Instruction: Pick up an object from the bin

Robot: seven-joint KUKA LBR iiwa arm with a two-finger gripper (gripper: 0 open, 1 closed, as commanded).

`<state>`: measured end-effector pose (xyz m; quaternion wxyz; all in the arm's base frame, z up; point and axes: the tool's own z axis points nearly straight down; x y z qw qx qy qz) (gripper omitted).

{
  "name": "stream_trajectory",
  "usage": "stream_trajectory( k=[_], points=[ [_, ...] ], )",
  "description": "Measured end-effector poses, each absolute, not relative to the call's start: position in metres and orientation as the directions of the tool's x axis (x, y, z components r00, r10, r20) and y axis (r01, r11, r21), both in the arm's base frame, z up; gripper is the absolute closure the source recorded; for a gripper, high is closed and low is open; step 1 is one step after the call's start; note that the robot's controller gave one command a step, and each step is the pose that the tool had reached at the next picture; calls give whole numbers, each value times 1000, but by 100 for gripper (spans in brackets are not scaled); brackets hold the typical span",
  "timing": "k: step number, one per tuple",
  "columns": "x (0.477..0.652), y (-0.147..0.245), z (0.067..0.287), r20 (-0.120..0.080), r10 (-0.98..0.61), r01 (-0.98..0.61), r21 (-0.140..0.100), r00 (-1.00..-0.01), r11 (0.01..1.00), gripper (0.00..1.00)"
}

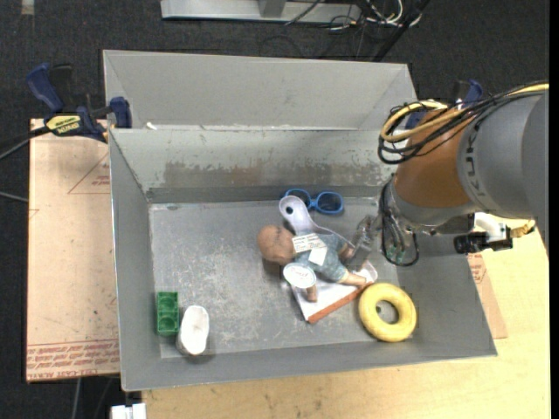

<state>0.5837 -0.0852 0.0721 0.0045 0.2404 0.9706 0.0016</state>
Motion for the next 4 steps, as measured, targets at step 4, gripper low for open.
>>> stream_trajectory(
  k=[4],
  points=[
    [584,-85,131,-9,465,465,6,-885,885,100]
  ],
)
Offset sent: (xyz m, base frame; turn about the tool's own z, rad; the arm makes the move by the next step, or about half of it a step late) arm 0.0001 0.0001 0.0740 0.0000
